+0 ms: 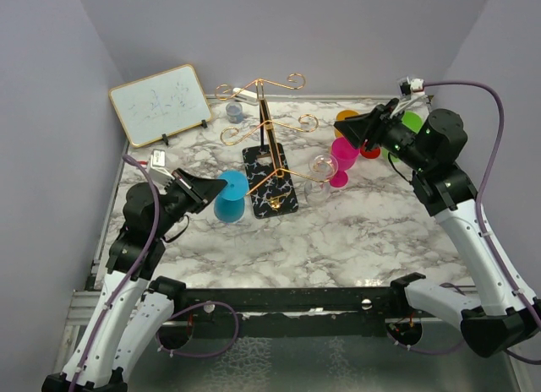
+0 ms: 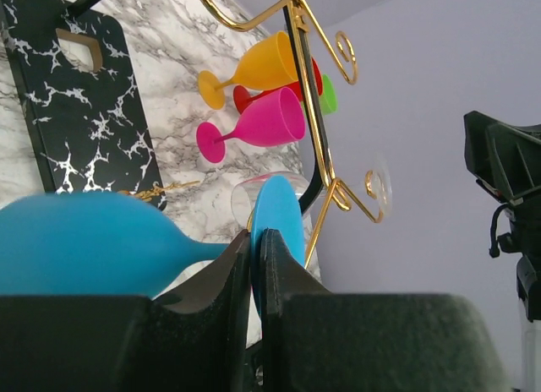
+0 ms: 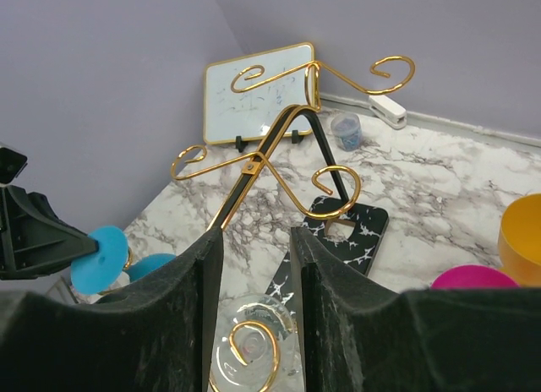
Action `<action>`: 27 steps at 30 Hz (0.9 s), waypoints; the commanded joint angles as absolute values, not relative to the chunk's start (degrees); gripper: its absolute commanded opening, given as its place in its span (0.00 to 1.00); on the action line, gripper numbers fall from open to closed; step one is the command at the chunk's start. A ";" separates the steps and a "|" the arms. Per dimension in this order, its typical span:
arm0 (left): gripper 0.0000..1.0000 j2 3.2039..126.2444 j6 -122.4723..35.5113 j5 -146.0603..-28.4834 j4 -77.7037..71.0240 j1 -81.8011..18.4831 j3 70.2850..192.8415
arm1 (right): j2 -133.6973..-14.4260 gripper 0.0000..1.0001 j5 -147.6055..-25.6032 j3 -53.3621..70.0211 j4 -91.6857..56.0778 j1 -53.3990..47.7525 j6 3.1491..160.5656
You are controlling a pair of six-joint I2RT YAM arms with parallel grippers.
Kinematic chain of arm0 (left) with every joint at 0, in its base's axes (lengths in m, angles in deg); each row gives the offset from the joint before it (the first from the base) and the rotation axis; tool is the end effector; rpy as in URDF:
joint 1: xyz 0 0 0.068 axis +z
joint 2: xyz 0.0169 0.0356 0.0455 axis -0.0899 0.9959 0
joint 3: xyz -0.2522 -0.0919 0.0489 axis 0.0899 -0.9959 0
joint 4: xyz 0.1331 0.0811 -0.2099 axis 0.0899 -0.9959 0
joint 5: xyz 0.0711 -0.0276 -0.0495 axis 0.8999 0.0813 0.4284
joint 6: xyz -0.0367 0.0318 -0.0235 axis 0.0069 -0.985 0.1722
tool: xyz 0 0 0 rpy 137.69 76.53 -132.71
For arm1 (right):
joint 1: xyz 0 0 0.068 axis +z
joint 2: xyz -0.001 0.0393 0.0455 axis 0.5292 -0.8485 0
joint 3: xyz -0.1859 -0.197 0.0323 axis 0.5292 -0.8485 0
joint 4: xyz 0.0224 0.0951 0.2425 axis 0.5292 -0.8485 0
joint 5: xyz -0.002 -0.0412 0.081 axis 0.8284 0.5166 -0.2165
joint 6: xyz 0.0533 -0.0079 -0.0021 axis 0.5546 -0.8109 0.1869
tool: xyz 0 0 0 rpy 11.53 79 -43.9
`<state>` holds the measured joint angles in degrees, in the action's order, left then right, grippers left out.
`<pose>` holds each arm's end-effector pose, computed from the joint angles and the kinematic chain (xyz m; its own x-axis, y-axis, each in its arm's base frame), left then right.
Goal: Take the wine glass off the wine glass rack
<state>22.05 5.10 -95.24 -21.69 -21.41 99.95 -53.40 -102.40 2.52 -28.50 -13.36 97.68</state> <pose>0.1312 -0.0486 0.3331 -0.5333 -0.7121 -0.4567 0.1439 0.4556 -0.8785 0.2117 0.0862 0.4387 -0.2863 0.2762 -0.9175 -0.6056 0.6898 0.3967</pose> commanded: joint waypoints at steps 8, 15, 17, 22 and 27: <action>0.05 21.43 5.33 -95.52 -22.86 -21.59 103.96 | -52.73 0.37 -102.63 1.17 -25.87 -13.15 97.79; 0.02 21.23 7.74 -97.05 -21.63 -21.53 104.56 | -52.02 0.37 -101.75 0.92 -25.61 -13.19 98.07; 0.01 21.22 7.82 -97.28 -22.09 -21.55 105.06 | -51.72 0.37 -101.60 0.71 -25.54 -13.15 98.06; 0.01 20.51 7.81 -96.81 -22.86 -21.57 105.08 | -51.37 0.37 -101.53 0.27 -25.13 -13.14 98.24; 0.00 19.12 9.98 -96.69 -20.89 -21.59 103.52 | -51.14 0.36 -101.55 0.13 -24.95 -13.20 98.42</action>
